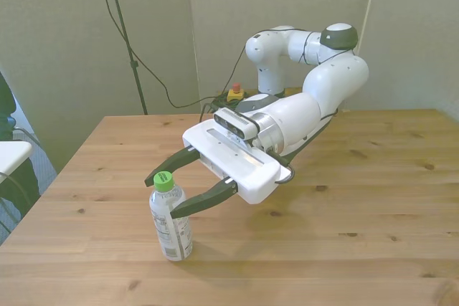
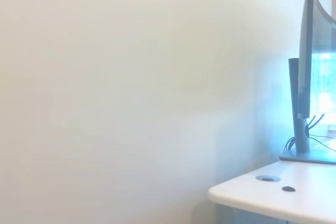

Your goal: Stand the water bottle

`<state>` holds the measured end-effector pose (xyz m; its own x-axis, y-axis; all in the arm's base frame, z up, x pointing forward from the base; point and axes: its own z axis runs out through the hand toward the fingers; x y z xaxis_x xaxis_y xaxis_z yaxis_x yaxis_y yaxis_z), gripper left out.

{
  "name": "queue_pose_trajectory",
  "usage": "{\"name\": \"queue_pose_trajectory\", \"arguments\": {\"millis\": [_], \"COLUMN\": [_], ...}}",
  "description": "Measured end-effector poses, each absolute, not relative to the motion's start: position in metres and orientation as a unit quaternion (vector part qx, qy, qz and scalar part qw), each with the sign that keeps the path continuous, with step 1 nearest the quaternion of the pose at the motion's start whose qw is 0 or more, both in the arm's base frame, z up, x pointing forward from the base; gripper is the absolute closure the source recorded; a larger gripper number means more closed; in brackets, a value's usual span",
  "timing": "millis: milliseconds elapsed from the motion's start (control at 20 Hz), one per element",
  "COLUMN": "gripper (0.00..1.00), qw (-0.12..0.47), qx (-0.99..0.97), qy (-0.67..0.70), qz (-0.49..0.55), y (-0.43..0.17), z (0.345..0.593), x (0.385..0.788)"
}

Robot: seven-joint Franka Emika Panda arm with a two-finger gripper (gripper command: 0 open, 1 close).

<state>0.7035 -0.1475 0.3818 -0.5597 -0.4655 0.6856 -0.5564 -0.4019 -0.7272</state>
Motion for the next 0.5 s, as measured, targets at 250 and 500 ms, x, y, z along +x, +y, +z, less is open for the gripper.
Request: {"name": "queue_pose_trajectory", "arguments": {"millis": [250, 500], "gripper": [0.0, 0.0], "qw": [0.025, 0.009], "qx": [0.471, 0.499], "qy": [-0.549, -0.555], "qz": [0.69, 0.665], "y": [-0.143, -0.123], "z": [0.405, 0.446], "x": [0.702, 0.691]}}
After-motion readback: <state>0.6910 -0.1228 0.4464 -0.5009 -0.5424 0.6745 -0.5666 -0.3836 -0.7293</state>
